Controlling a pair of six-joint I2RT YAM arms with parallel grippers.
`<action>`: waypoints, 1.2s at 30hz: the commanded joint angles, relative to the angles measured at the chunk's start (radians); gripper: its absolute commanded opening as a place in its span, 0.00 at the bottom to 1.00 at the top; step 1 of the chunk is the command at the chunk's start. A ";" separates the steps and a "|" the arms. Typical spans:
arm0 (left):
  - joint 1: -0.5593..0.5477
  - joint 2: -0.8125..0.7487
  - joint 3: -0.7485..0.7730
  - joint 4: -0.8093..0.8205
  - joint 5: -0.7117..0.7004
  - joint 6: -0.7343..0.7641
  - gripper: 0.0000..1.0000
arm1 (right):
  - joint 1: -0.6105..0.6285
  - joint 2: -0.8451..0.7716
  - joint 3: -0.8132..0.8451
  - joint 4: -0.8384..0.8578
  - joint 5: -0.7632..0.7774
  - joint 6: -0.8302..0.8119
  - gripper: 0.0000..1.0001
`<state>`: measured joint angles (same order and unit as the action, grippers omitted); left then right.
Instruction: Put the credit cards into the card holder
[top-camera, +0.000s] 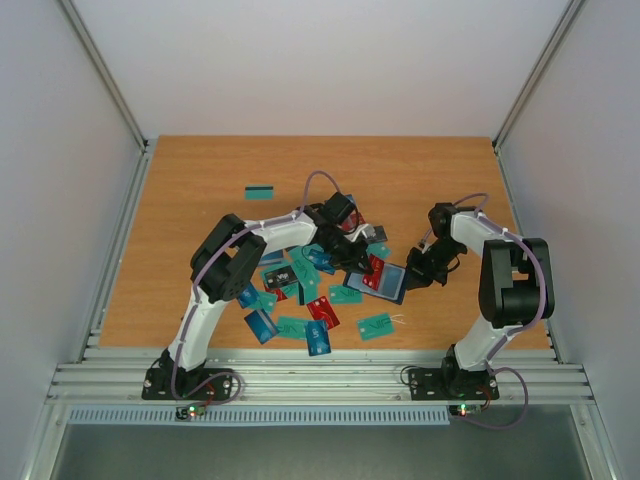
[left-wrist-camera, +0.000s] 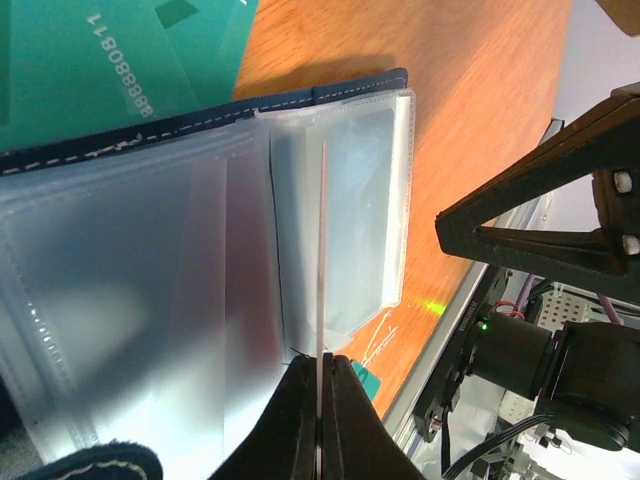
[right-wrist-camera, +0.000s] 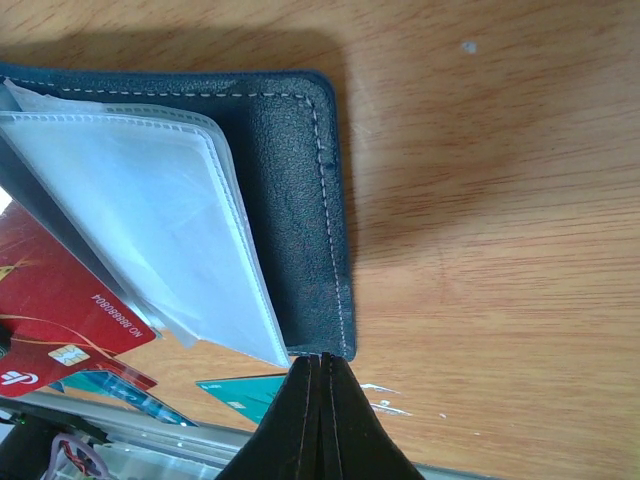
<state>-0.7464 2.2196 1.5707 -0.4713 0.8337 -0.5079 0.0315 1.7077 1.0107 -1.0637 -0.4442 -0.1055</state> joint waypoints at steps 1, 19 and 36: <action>0.005 0.018 0.029 -0.022 0.000 0.016 0.00 | -0.005 -0.007 0.003 -0.009 -0.007 -0.006 0.01; 0.006 0.016 -0.005 0.063 -0.036 -0.042 0.00 | -0.005 -0.007 -0.001 -0.005 -0.014 -0.007 0.01; 0.005 0.012 -0.055 0.131 0.004 -0.109 0.00 | -0.017 0.016 -0.015 0.008 -0.028 0.004 0.03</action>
<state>-0.7456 2.2211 1.5398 -0.4030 0.8047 -0.5850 0.0204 1.7084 1.0080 -1.0622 -0.4610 -0.1051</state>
